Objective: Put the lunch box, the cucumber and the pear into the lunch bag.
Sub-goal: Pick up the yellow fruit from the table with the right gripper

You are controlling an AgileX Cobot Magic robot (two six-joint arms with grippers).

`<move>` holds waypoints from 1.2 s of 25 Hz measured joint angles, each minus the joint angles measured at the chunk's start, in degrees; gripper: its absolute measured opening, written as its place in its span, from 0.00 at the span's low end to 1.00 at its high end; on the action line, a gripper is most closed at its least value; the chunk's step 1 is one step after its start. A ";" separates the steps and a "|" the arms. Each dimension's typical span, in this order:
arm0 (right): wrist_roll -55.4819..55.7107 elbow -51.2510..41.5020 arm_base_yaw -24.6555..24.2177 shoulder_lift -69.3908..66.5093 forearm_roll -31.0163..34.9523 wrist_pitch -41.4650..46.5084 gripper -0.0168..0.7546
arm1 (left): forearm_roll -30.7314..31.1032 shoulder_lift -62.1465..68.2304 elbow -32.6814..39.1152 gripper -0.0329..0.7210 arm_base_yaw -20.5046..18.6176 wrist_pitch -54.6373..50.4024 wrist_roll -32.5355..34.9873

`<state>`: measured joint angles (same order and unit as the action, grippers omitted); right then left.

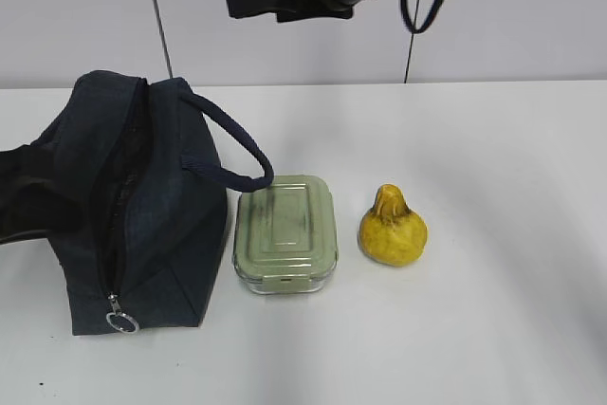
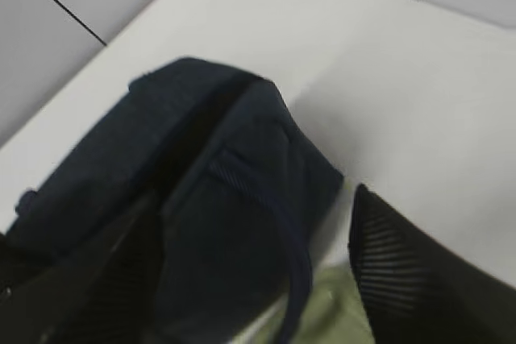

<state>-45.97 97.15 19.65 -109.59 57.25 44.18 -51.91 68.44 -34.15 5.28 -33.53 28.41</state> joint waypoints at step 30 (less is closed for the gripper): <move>35.58 0.00 -0.67 -8.69 -48.23 26.05 0.74 | 0.00 0.00 0.00 0.02 0.00 -0.17 1.23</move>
<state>-10.39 97.15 18.98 -118.28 9.02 70.23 -51.91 68.44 -34.15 5.28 -33.70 29.64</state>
